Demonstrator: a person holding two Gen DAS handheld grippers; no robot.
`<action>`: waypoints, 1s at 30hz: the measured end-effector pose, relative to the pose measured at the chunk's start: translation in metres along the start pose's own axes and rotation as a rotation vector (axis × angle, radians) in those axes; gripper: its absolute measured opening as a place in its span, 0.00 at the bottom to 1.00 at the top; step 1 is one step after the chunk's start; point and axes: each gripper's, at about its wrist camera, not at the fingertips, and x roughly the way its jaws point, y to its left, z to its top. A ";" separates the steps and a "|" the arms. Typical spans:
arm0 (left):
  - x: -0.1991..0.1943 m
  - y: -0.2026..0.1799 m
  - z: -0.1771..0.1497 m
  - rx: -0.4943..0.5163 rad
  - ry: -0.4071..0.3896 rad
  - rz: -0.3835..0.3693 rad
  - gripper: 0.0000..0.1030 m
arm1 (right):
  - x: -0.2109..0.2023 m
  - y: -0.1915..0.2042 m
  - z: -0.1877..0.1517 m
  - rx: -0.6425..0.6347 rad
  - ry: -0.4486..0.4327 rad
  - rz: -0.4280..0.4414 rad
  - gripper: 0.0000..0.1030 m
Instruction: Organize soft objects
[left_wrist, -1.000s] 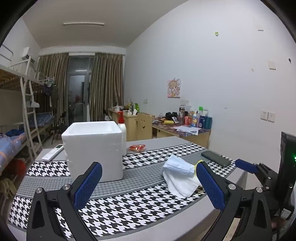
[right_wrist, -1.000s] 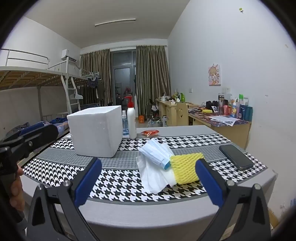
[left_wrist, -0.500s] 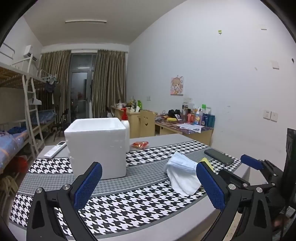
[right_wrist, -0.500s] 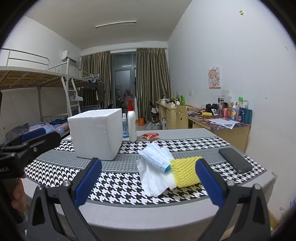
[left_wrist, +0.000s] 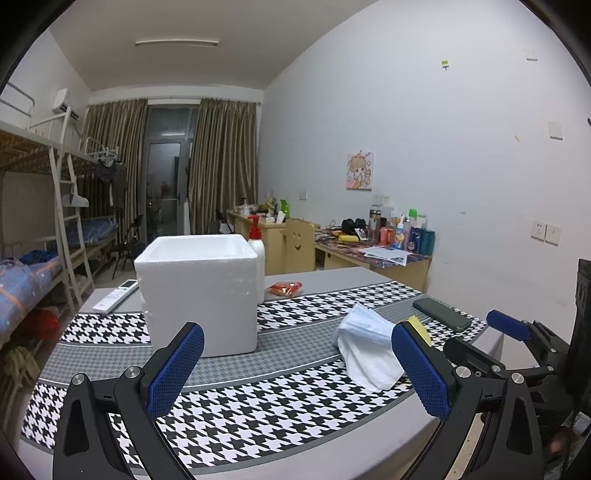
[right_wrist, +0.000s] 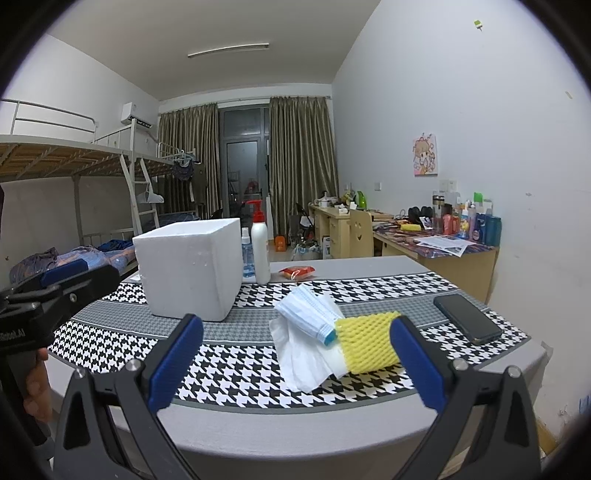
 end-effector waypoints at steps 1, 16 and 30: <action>0.000 0.000 0.001 -0.002 0.001 -0.001 0.99 | 0.000 0.000 0.000 0.000 0.000 0.000 0.99; 0.001 0.001 0.001 -0.005 -0.009 0.001 0.99 | 0.003 -0.003 0.001 0.002 -0.001 0.004 0.99; 0.034 -0.007 0.004 0.015 0.052 -0.046 0.99 | 0.024 -0.013 0.002 0.009 0.030 -0.021 0.99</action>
